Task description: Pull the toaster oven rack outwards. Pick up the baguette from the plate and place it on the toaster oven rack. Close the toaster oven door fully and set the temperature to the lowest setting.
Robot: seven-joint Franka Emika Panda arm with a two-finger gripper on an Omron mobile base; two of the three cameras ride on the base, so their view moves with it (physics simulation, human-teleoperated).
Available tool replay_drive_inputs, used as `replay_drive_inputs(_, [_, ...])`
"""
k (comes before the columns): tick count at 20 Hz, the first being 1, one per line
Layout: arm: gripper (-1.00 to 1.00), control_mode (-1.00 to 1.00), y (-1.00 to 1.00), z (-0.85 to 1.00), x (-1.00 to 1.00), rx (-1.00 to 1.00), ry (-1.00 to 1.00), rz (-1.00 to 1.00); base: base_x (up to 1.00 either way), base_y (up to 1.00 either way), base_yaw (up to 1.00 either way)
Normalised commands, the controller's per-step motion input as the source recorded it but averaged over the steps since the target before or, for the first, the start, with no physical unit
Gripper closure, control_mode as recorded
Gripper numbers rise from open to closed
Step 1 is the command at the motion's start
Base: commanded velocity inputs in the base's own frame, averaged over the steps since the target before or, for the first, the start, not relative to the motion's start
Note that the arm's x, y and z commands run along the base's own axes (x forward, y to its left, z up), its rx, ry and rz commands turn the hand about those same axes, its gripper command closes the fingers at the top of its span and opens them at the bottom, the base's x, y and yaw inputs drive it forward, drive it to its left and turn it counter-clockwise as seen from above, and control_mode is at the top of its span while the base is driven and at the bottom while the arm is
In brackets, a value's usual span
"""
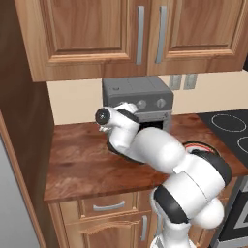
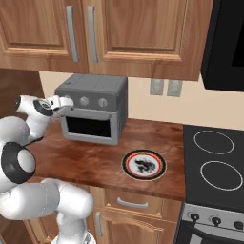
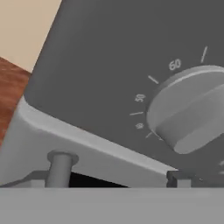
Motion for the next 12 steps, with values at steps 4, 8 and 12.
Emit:
replay_drive_inputs(4, [-1.00,-1.00,-0.32,0.28,0.89,0.00,0.55,0.05,0.00,0.00,0.00])
replay_drive_inputs(8, [-1.00,-1.00,-0.30,0.17,0.78,0.01,0.42,0.05,0.00,0.00,0.00])
replay_drive_inputs(12, [-1.00,-1.00,-0.28,0.02,0.53,0.06,0.23,0.05,0.00,0.00,0.00])
